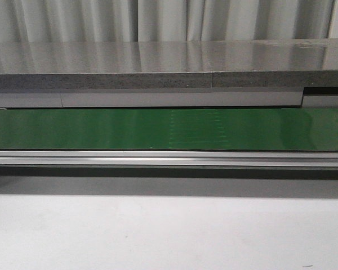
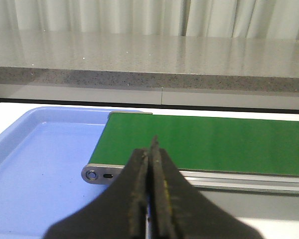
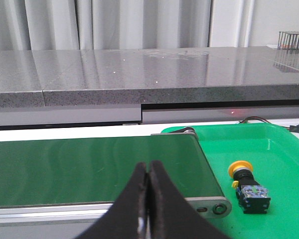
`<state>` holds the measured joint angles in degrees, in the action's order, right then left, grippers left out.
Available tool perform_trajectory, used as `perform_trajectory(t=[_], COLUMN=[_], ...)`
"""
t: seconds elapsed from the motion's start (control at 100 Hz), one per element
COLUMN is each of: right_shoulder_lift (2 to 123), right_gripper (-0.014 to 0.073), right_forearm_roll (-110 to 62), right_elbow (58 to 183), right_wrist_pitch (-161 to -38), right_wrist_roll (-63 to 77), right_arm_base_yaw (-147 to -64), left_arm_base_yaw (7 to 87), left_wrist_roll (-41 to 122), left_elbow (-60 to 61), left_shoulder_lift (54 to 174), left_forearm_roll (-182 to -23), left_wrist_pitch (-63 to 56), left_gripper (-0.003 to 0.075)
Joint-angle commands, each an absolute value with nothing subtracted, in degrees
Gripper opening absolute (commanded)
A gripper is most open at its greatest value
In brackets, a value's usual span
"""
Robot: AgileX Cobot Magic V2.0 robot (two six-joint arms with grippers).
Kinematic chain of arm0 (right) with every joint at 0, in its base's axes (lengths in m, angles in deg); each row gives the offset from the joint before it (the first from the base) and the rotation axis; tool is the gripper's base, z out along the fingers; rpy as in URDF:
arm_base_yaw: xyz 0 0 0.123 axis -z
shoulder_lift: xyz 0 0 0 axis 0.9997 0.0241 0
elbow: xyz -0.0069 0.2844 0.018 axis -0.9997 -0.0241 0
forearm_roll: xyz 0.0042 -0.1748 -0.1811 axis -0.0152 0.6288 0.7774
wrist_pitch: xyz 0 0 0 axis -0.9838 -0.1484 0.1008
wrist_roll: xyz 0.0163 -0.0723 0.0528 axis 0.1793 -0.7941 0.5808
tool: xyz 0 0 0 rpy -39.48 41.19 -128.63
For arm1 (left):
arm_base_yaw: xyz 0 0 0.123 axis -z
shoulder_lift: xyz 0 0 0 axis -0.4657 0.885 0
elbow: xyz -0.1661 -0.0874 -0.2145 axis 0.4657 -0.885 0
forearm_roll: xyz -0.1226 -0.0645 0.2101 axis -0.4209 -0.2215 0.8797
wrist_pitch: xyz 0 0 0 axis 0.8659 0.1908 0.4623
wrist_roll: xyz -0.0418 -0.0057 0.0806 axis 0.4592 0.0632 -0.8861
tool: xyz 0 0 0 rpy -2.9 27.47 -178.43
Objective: Move button from right to left
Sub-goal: 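Lower the right gripper over the yellow-capped button in the green tray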
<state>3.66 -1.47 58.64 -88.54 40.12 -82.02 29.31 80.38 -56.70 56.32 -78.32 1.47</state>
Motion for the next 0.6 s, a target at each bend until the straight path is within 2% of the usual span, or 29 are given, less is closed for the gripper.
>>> perform_trajectory(t=[0.0, 0.59], right_shoulder_lift=[2.5, 2.5], right_gripper=[-0.0068, -0.0068], right_forearm_roll=[-1.0, -1.0], right_elbow=[59.5, 60.1], right_wrist_pitch=[-84.1, -84.3], right_wrist_roll=[39.9, 39.9], right_arm_base_yaw=[-81.8, -81.8], left_arm_base_yaw=[29.3, 29.3], left_wrist_roll=[81.0, 81.0], left_elbow=[-59.2, -59.2], left_shoulder_lift=[54.6, 54.6], left_forearm_roll=[-78.3, -78.3], left_wrist_pitch=[6.1, 6.1], left_gripper=[-0.0020, -0.0020])
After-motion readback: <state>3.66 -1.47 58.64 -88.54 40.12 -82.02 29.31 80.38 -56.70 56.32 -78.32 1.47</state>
